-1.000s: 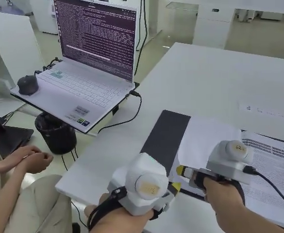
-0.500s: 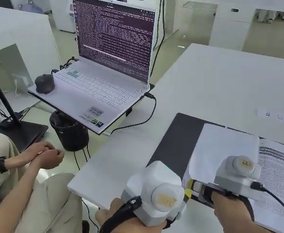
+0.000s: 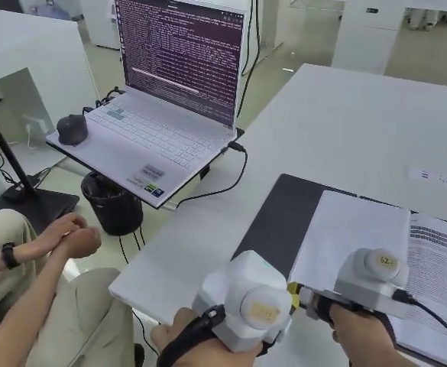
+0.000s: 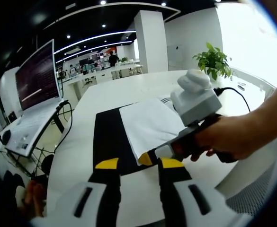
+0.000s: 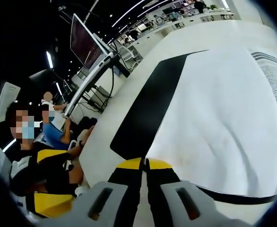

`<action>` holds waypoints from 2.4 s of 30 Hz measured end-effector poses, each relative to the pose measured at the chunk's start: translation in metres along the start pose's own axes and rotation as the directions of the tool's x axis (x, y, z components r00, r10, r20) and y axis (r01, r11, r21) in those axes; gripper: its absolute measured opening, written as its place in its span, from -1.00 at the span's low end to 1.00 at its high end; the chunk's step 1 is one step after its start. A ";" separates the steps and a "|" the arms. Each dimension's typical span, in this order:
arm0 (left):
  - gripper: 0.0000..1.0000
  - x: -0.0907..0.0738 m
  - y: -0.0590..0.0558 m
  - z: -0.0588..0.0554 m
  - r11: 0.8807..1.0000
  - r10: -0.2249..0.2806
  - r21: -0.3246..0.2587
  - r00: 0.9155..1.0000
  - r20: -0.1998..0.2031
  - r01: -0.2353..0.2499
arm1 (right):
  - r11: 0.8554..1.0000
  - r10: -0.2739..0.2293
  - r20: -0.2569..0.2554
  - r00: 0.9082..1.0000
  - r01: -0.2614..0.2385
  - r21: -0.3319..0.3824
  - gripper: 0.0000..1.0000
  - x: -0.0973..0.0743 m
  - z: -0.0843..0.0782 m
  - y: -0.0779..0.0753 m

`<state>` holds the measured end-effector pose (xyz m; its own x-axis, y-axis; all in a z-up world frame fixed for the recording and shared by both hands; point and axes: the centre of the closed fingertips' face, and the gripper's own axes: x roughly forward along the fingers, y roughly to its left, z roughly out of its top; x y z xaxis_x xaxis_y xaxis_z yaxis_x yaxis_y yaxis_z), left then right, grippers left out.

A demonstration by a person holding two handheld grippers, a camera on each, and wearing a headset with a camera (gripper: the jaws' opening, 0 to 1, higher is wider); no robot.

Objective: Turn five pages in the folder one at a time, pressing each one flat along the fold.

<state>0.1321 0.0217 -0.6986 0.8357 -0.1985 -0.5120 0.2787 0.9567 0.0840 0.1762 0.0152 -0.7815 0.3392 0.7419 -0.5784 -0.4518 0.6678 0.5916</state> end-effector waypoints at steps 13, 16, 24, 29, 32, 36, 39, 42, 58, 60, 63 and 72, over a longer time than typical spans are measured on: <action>-0.31 0.008 -0.030 -0.009 0.976 -0.181 0.099 0.977 -0.113 0.192 | 0.991 0.069 0.131 0.989 -0.083 0.107 -0.92 -0.044 0.025 -0.022; -0.35 0.028 -0.029 -0.008 0.971 -0.197 0.107 0.969 -0.146 0.214 | 0.988 0.036 0.180 0.983 -0.062 0.144 -0.91 -0.059 0.035 -0.042; -0.57 0.087 -0.033 -0.014 0.984 -0.173 0.030 0.979 -0.112 0.177 | 0.976 -0.025 0.244 0.969 -0.030 0.217 -0.89 -0.096 0.040 -0.080; -0.56 0.103 -0.029 -0.034 0.993 -0.118 -0.020 0.986 -0.115 0.117 | 0.971 -0.056 0.258 0.965 -0.007 0.238 -0.87 -0.110 0.041 -0.098; -0.59 0.106 -0.029 -0.042 0.993 -0.113 -0.056 0.987 -0.116 0.107 | 0.967 -0.070 0.257 0.964 0.003 0.253 -0.87 -0.114 0.041 -0.107; -0.62 0.105 -0.028 -0.038 0.995 -0.091 -0.044 0.993 -0.070 0.089 | 0.964 -0.075 0.244 0.967 0.008 0.267 -0.87 -0.110 0.039 -0.116; -0.62 0.105 -0.027 -0.039 0.995 -0.089 -0.057 0.995 -0.047 0.086 | 0.961 -0.069 0.222 0.973 0.005 0.276 -0.89 -0.105 0.036 -0.119; -0.62 0.104 -0.027 -0.038 0.995 -0.087 -0.058 0.996 -0.031 0.085 | 0.956 -0.058 0.213 0.975 -0.006 0.292 -0.97 -0.101 0.038 -0.123; -0.62 0.105 -0.027 -0.038 0.995 -0.077 -0.069 0.997 -0.012 0.076 | 0.869 -0.036 0.226 0.973 -0.081 0.488 -1.00 -0.080 0.076 -0.146; -0.62 0.105 -0.027 -0.038 0.995 -0.077 -0.069 0.997 -0.012 0.076 | 0.854 -0.040 0.234 0.971 -0.089 0.513 -1.00 -0.079 0.080 -0.148; -0.62 0.105 -0.027 -0.038 0.995 -0.077 -0.070 0.997 -0.013 0.076 | 0.837 -0.045 0.241 0.969 -0.096 0.539 -1.00 -0.075 0.088 -0.155; -0.63 0.107 -0.025 -0.039 0.994 -0.078 -0.073 0.997 -0.012 0.077 | 0.786 -0.056 0.279 0.959 -0.130 0.605 -1.00 -0.067 0.110 -0.168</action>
<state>0.1958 -0.0151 -0.7890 0.8054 -0.2702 -0.5275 0.3072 0.9515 -0.0183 0.3200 -0.1399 -0.7801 0.5810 0.6904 -0.4310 0.1001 0.4649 0.8797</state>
